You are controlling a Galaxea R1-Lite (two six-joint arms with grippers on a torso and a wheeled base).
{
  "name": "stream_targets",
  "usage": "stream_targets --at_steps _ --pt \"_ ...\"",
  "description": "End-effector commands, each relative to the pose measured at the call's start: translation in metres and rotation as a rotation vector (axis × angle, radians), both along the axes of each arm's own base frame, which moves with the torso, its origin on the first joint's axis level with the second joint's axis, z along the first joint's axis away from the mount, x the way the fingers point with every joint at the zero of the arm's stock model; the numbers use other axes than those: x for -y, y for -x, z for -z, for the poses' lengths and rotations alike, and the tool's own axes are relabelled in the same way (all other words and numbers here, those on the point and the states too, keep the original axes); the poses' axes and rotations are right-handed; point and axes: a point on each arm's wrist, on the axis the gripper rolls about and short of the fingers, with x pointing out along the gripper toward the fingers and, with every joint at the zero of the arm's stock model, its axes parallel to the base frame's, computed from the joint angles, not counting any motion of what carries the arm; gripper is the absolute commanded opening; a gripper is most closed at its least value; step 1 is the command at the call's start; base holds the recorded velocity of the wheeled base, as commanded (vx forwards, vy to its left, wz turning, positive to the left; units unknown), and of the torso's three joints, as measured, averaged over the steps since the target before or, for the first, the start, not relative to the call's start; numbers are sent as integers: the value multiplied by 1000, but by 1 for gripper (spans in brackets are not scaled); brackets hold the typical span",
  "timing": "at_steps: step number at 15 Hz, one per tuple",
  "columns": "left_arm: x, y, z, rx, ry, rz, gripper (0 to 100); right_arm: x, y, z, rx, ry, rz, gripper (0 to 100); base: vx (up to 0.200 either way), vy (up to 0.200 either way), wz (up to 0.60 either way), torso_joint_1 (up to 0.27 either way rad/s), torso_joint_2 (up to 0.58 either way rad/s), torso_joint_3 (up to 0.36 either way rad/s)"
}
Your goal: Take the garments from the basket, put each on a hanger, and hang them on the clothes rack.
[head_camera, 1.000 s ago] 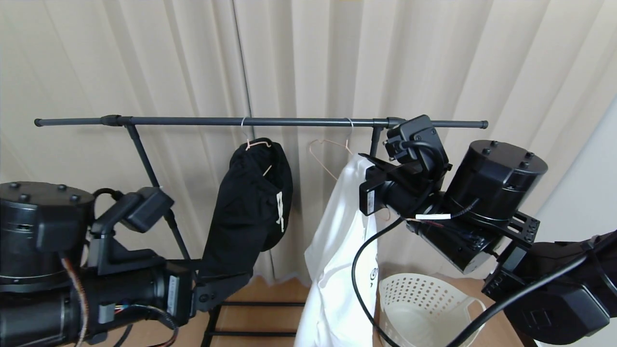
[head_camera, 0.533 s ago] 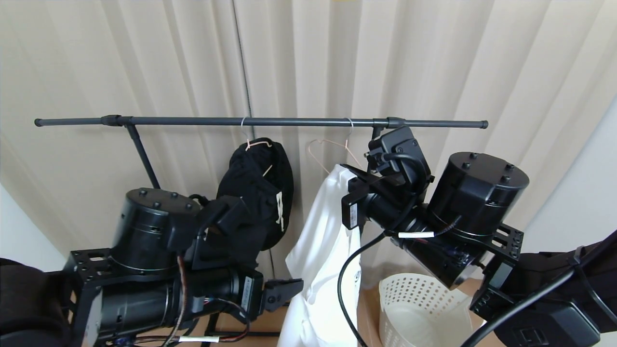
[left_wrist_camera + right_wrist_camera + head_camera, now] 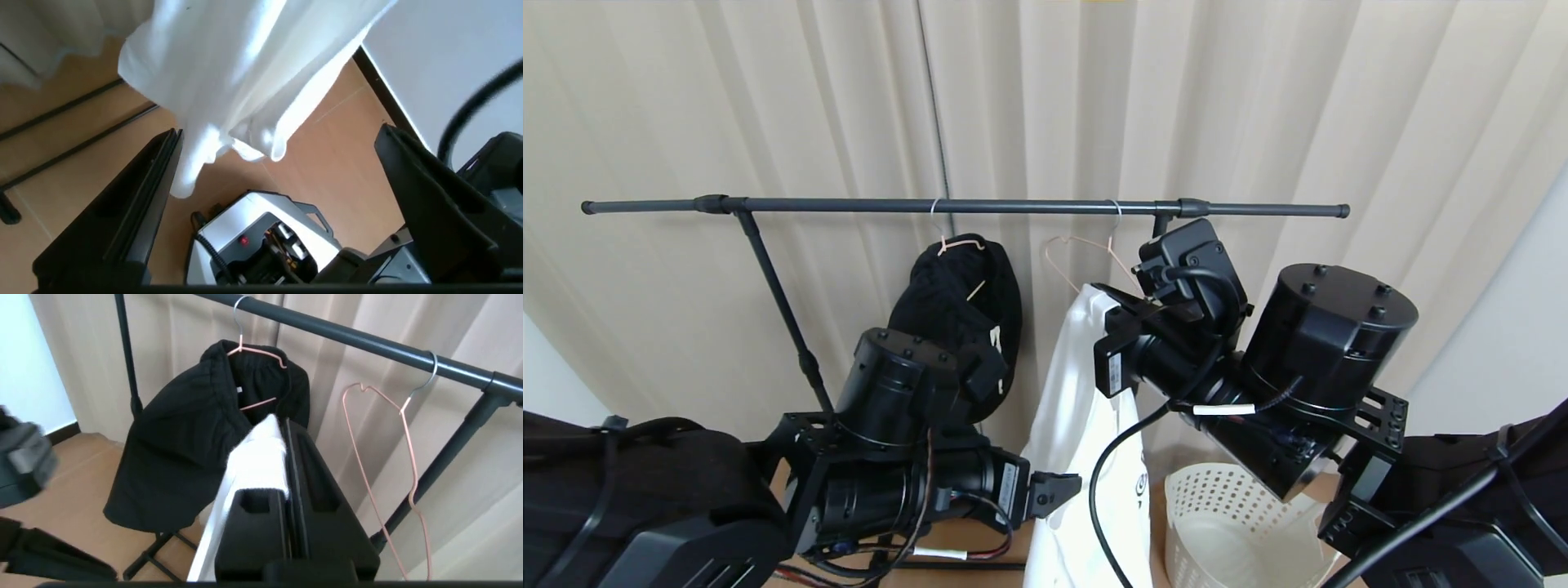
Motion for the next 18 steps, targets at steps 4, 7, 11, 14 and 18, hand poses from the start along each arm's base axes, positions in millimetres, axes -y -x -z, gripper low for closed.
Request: stream_targets --at_steps 4,7,11,14,18 --pt "19 -26 16 -45 -6 -154 100 2 5 -5 11 -11 -7 0 0 0 0 0 0 0" --pt "19 -30 26 -58 -31 -214 100 4 10 -9 19 -17 -11 0 0 0 0 0 0 0" --pt "14 -36 39 -81 -70 -257 100 11 15 -22 41 -42 -10 0 0 0 0 0 0 0" --pt "13 -37 46 -91 -92 -268 100 14 15 -24 45 -45 -2 0 0 0 0 0 0 0" --pt "11 -38 46 -87 -95 -282 0 20 9 -26 50 -48 24 0 0 0 0 0 0 0"
